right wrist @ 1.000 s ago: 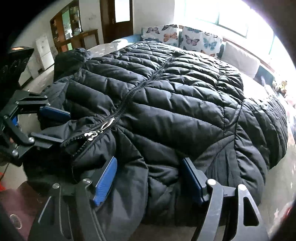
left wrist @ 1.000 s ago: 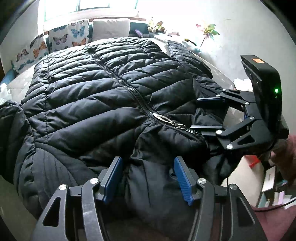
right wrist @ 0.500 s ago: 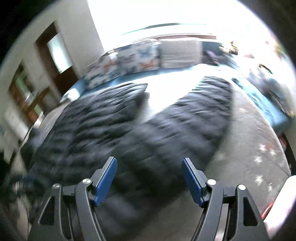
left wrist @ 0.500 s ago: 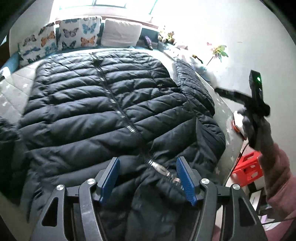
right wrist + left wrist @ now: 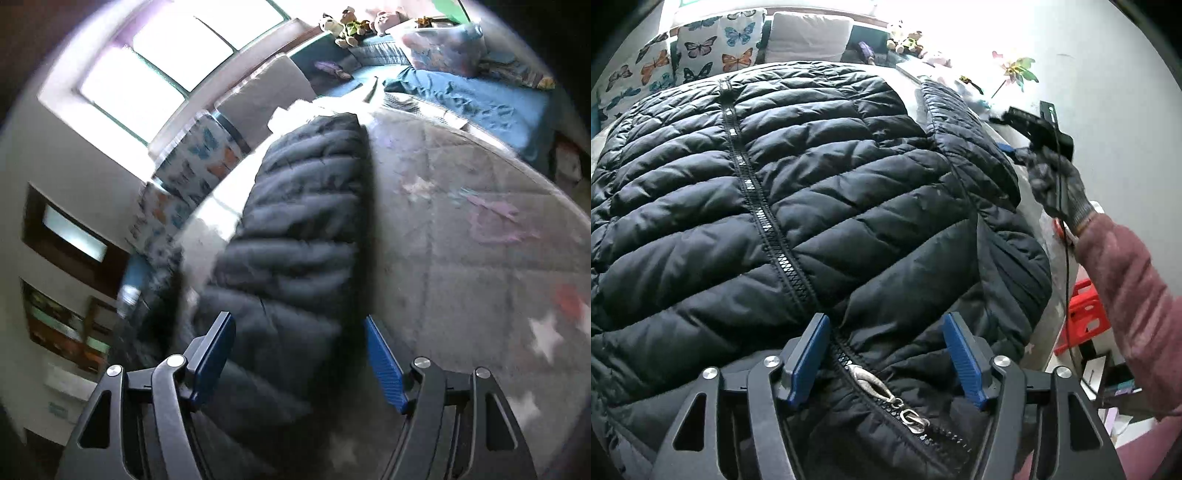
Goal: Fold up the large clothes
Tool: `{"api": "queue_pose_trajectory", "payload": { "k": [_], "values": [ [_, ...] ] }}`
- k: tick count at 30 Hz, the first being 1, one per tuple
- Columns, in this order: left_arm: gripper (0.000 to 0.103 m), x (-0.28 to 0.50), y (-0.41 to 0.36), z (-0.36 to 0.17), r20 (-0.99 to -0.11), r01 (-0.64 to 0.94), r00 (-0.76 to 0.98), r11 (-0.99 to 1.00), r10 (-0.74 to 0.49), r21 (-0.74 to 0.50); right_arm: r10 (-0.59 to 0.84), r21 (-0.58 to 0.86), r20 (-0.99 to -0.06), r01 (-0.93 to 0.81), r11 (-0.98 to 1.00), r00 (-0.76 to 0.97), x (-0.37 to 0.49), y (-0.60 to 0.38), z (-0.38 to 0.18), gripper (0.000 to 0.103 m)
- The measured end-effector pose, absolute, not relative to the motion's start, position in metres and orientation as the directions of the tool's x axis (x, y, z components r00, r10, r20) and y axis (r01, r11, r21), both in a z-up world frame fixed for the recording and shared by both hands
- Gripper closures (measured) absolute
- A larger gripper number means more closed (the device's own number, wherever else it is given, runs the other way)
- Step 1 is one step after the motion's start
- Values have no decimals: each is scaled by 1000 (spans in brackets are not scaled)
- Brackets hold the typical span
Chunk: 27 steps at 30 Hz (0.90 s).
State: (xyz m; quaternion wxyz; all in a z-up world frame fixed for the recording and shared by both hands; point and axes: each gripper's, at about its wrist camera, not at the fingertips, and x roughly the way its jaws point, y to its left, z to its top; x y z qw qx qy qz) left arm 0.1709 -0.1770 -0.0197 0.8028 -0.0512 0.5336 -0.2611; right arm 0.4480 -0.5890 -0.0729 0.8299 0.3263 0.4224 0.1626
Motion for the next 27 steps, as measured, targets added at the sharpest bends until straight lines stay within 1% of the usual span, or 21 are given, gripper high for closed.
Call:
{"api": "queue_pose_trajectory", "payload": {
  "k": [3, 6, 7, 8, 10, 11, 13, 14, 18, 21, 23, 27],
  "values": [
    [30, 173, -179, -22, -831, 364, 288, 857, -476, -365, 623, 767, -512, -10, 641, 592, 465, -594, -79, 25],
    [29, 174, -178, -23, -831, 363, 284, 856, -479, -369, 648, 792, -476, -30, 609, 595, 475, -594, -79, 30],
    [29, 174, -178, -23, -830, 362, 284, 855, -480, -371, 660, 804, -464, -32, 594, 590, 479, -593, -80, 39],
    [29, 174, -178, -24, -829, 360, 284, 855, -482, -373, 675, 814, -465, -22, 580, 573, 483, -591, -83, 57],
    [29, 175, -177, -24, -828, 354, 284, 855, -483, -378, 687, 825, -475, 7, 565, 550, 487, -586, -89, 75],
    [29, 174, -177, -24, -828, 353, 285, 856, -484, -379, 691, 833, -466, 12, 553, 552, 486, -586, -90, 80],
    [29, 173, -174, -23, -826, 349, 286, 855, -486, -383, 677, 828, -457, -2, 561, 577, 479, -585, -82, 85],
    [29, 173, -174, -22, -825, 346, 286, 856, -487, -385, 681, 836, -436, -15, 549, 588, 476, -586, -77, 87],
    [29, 172, -168, -15, -821, 332, 306, 862, -482, -382, 674, 821, -396, -89, 564, 624, 460, -583, -38, 88],
    [29, 169, -156, 0, -804, 314, 358, 872, -474, -375, 675, 772, -359, -201, 603, 645, 442, -572, 10, 88],
    [29, 165, -144, 11, -790, 297, 399, 881, -465, -369, 687, 715, -334, -301, 631, 646, 419, -555, 50, 88],
    [29, 151, -114, 31, -762, 249, 476, 898, -439, -362, 722, 578, -307, -482, 659, 620, 370, -505, 106, 88]
  ]
}}
